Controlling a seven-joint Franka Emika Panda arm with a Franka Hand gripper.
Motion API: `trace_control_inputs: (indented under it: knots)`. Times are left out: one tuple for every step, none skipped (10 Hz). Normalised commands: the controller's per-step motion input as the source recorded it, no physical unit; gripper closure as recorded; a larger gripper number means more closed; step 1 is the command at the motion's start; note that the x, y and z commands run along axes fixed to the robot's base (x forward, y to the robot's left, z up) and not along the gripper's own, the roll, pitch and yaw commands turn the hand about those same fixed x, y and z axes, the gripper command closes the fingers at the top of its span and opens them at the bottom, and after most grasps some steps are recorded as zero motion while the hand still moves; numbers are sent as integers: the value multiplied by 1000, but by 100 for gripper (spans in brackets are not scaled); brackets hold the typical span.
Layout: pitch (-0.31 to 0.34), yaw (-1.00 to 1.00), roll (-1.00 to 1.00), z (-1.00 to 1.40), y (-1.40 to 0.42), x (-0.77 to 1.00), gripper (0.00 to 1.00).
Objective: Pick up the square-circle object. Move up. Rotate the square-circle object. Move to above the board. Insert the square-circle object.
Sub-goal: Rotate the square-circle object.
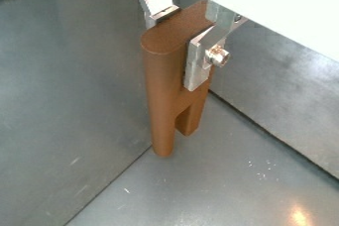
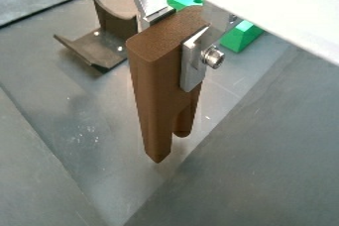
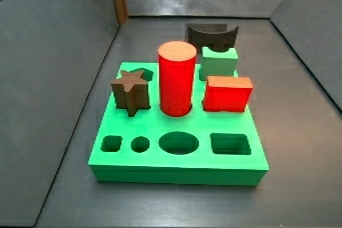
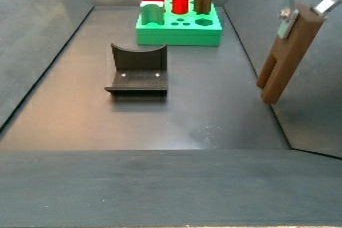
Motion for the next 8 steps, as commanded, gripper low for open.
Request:
trace_control_inputs:
  knots:
    - [0,0,0,710,-976,1000,100]
    - [41,22,2,635,-984,1000,100]
    - [76,27,-21,589,-948,1000,100]
    - [87,25,-51,534,-886,1000,100]
    - [92,23,-71,458,-802,1000,100]
    - [91,21,-76,309,-590,877,100]
    - [99,21,-74,146,-264,704,100]
    - [119,13,-97,75,-108,575,100]
